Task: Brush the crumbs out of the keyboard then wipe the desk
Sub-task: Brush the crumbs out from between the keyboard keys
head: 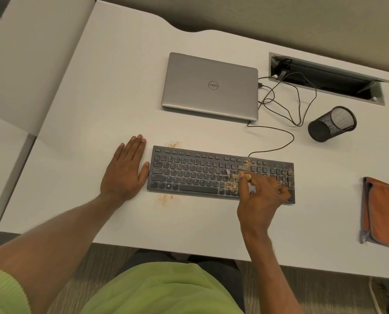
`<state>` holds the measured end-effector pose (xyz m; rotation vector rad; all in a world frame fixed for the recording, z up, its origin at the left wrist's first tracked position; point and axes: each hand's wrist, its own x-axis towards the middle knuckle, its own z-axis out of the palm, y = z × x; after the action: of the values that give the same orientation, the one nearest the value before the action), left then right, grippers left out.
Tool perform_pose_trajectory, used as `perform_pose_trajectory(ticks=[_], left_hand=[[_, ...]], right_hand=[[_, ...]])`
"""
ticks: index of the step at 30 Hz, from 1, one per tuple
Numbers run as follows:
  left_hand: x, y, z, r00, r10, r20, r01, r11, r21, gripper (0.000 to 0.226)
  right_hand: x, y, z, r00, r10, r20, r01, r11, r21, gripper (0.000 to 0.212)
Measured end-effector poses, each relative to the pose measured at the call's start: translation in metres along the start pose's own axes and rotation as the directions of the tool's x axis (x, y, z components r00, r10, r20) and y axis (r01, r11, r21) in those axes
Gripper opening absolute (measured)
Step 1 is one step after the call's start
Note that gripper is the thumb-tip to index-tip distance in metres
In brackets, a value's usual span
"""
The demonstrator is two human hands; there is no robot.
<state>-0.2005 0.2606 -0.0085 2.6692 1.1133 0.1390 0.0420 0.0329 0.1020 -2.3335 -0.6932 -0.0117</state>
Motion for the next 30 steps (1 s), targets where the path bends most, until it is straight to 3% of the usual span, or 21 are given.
perform_pose_trajectory(ticks=[6, 13, 20, 30], left_hand=[[0.001, 0.001, -0.001, 1.000, -0.007, -0.001, 0.007, 1.000, -0.006, 0.069], [0.000, 0.002, -0.001, 1.000, -0.012, 0.003, 0.012, 1.000, -0.008, 0.070], [0.000, 0.002, -0.001, 1.000, -0.010, 0.000, 0.010, 1.000, -0.016, 0.069], [0.000, 0.002, -0.002, 1.000, -0.010, 0.007, 0.010, 1.000, -0.014, 0.070]], right_hand=[[0.004, -0.007, -0.001, 0.999, 0.030, -0.042, -0.027, 0.997, 0.066, 0.009], [-0.001, -0.003, 0.000, 0.999, 0.028, 0.019, -0.028, 0.999, -0.017, 0.008], [0.004, -0.006, -0.003, 0.999, 0.020, -0.026, -0.020, 1.000, 0.019, 0.013], [-0.001, -0.010, -0.012, 0.998, -0.024, 0.061, 0.023, 1.000, 0.013, 0.009]])
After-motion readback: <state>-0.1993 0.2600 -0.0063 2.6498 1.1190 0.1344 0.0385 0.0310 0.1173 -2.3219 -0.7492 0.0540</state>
